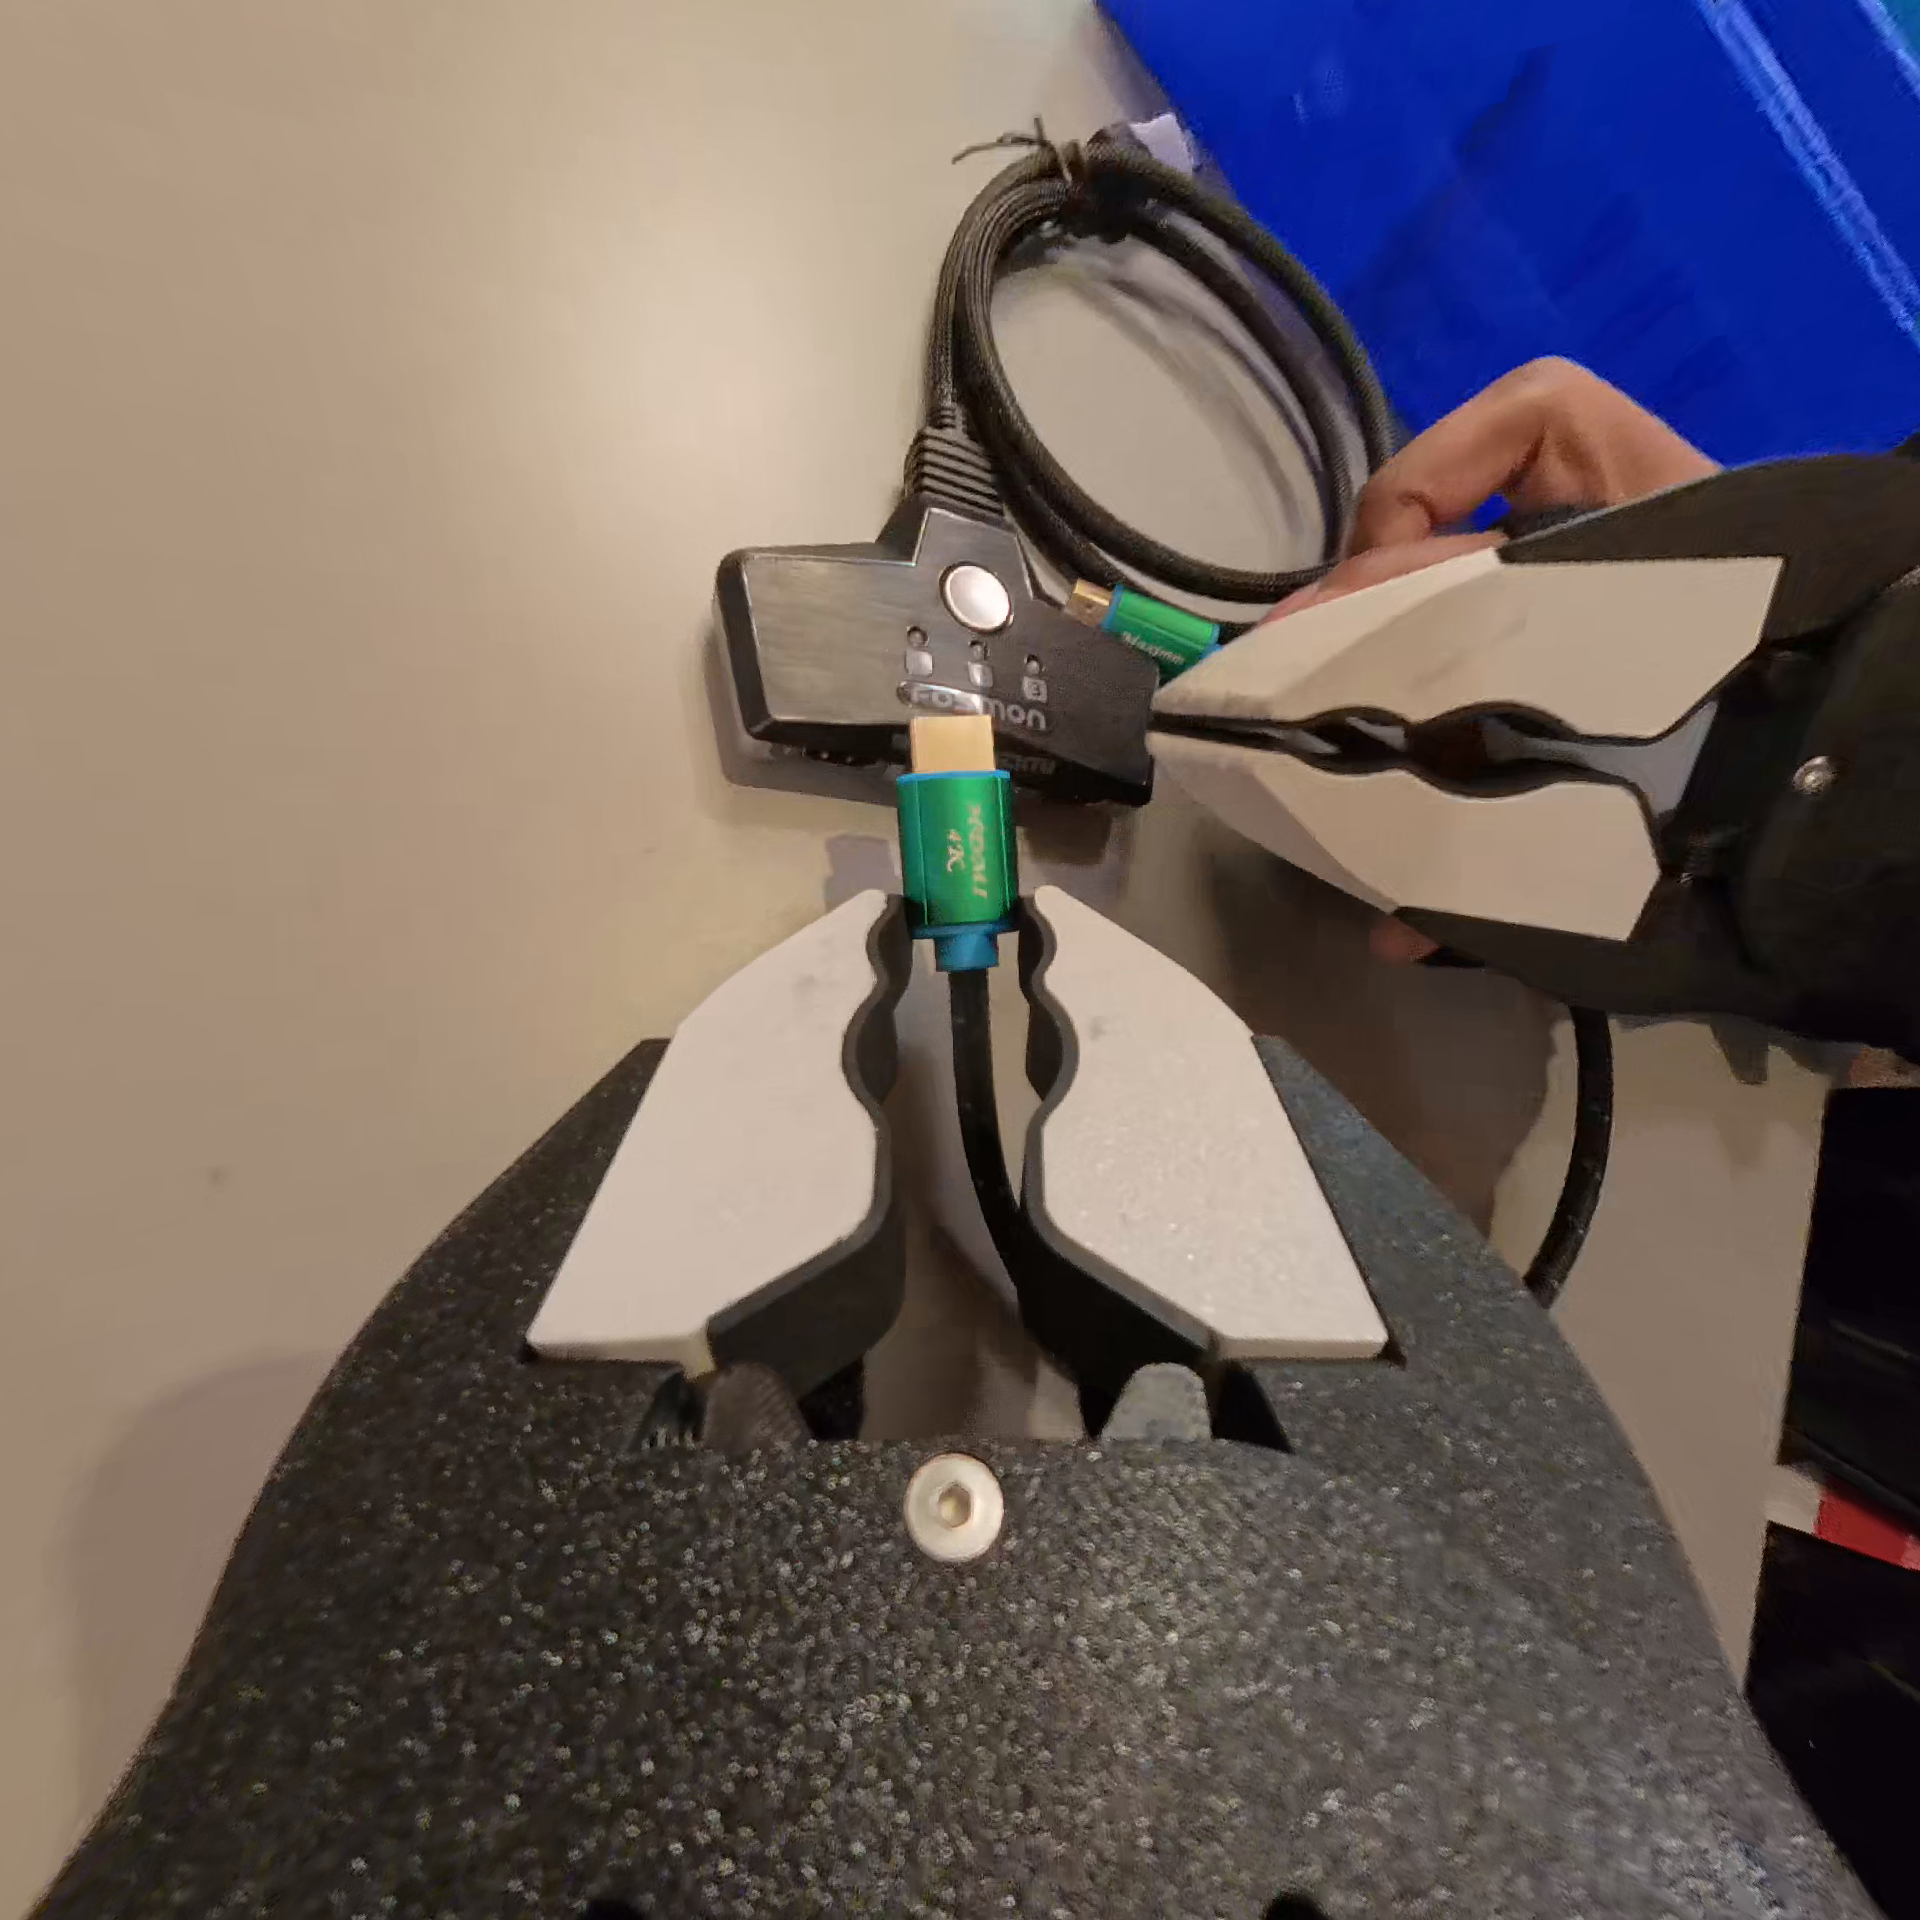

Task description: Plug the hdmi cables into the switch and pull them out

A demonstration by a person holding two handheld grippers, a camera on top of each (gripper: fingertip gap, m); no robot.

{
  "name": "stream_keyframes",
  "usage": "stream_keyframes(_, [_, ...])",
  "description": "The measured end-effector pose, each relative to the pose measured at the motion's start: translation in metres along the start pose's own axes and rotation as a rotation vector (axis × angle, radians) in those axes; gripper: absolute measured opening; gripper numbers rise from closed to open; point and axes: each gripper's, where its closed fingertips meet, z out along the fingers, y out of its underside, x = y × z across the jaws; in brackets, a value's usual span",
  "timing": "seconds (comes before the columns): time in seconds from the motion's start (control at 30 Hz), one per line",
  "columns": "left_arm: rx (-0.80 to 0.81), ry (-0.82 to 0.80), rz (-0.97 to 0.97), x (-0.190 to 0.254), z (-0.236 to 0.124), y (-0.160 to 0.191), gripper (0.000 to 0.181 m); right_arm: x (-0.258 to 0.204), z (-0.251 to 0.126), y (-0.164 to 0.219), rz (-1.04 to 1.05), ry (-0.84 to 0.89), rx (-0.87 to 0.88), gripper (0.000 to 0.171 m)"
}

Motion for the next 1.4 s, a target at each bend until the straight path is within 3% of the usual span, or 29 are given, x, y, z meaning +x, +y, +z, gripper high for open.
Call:
stream_keyframes(0.2, [-0.045, -0.094, 0.069, -0.011, -0.003, 0.005, 0.020, 0.007, 0.000, 0.015, 0.214, -0.130, -0.108, 0.036])
stream_keyframes(0.37, [-0.067, -0.102, 0.093, -0.014, -0.006, 0.008, 0.020, 0.020, -0.002, 0.009, 0.248, -0.286, -0.169, 0.068])
stream_keyframes(0.53, [-0.074, -0.138, 0.117, -0.018, -0.007, 0.008, 0.020, -0.012, 0.011, 0.025, 0.215, -0.438, -0.381, 0.079])
stream_keyframes(0.67, [-0.072, -0.148, 0.127, -0.019, -0.007, 0.008, 0.020, -0.002, 0.022, 0.035, 0.216, -0.337, -0.476, 0.073])
stream_keyframes(1.1, [-0.077, -0.165, 0.135, -0.021, -0.008, 0.008, 0.020, -0.008, 0.017, 0.041, 0.323, -0.437, -0.510, 0.075])
stream_keyframes(1.23, [-0.089, -0.165, 0.142, -0.021, -0.008, 0.010, 0.020, -0.008, 0.023, 0.041, 0.378, -0.500, -0.477, 0.058])
stream_keyframes(1.4, [-0.090, -0.172, 0.139, -0.022, -0.009, 0.010, 0.020, -0.006, 0.026, 0.040, 0.383, -0.497, -0.457, 0.056])
